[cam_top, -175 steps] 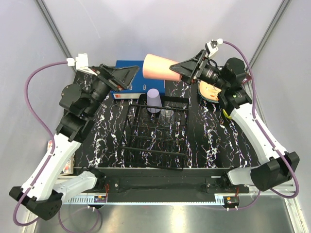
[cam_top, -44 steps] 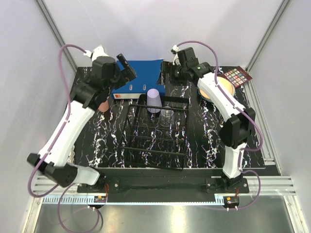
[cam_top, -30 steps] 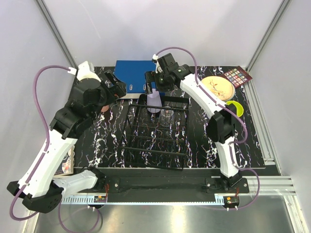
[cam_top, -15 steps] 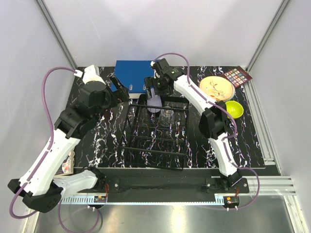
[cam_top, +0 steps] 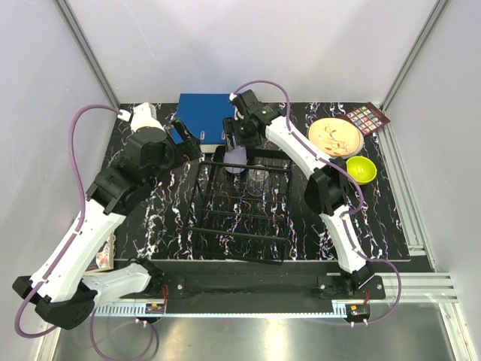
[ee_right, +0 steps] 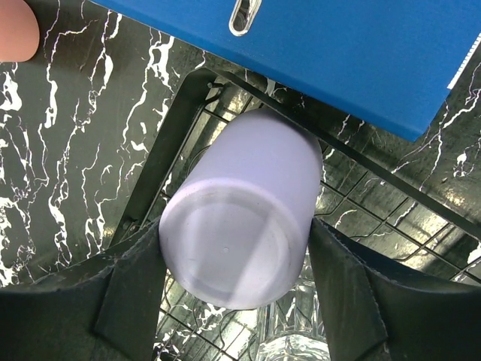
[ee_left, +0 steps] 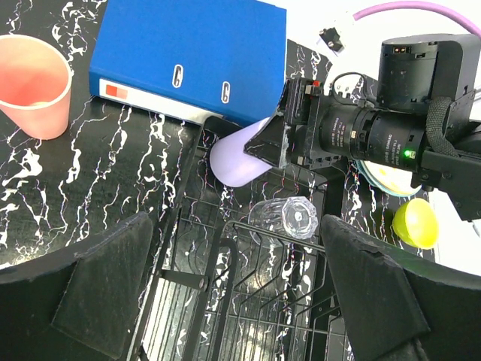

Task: Unload the mixed dishes from the dish rack
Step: Pick up the cup from the dish rack.

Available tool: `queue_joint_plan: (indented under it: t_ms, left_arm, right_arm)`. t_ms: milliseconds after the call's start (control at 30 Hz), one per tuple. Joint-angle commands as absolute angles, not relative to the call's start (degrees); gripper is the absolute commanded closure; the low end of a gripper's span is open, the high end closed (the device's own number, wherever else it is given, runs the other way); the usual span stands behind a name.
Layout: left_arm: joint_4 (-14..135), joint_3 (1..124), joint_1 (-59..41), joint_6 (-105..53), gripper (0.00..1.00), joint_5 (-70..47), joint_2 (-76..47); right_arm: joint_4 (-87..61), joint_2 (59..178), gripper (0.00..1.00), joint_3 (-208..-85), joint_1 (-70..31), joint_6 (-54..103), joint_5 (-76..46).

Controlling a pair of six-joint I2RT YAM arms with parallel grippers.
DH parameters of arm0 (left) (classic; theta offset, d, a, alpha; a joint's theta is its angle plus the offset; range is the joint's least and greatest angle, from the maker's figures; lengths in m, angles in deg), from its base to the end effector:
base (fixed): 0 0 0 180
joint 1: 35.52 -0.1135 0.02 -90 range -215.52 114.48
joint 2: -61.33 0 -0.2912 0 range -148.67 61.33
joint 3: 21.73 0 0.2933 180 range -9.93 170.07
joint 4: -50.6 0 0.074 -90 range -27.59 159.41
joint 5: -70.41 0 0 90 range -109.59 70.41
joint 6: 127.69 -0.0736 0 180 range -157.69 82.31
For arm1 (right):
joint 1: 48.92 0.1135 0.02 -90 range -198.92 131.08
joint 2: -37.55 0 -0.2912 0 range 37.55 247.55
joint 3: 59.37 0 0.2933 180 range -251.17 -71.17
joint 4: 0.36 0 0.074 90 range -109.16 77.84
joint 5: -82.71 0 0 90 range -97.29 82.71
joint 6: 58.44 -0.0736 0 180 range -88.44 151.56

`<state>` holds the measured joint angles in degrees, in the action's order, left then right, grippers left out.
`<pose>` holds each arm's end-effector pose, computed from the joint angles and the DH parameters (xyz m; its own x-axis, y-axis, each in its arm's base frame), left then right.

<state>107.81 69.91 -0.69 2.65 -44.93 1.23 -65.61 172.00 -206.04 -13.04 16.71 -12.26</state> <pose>0.2244 -0.1178 0.4585 -0.4002 -0.4343 -0.8070 -0.0781 0.8936 -0.4421 0.4817 0.3563 0.2658 -0.7862 -0.2536 -0.5636 -0.4393 0.8707 0.2210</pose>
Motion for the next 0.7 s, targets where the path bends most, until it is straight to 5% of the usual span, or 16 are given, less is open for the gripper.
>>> queue_joint_plan:
  t_ms: [0,267,667]
  left_arm:
    - [105.7,69.4,-0.5,1.9,0.01,-46.0,2.2]
    - [105.1,68.8,-0.5,2.1,0.01,-45.5,2.3]
    - [104.0,72.0,-0.5,2.2,0.01,-47.4,2.4]
  right_arm:
    - [-65.4,168.1,0.58,-206.4,-11.9,16.6,-10.2]
    - [-66.6,162.0,1.00,-206.1,-11.2,16.1,-8.1]
    - [-72.3,148.0,1.00,-215.3,-10.6,14.2,1.7]
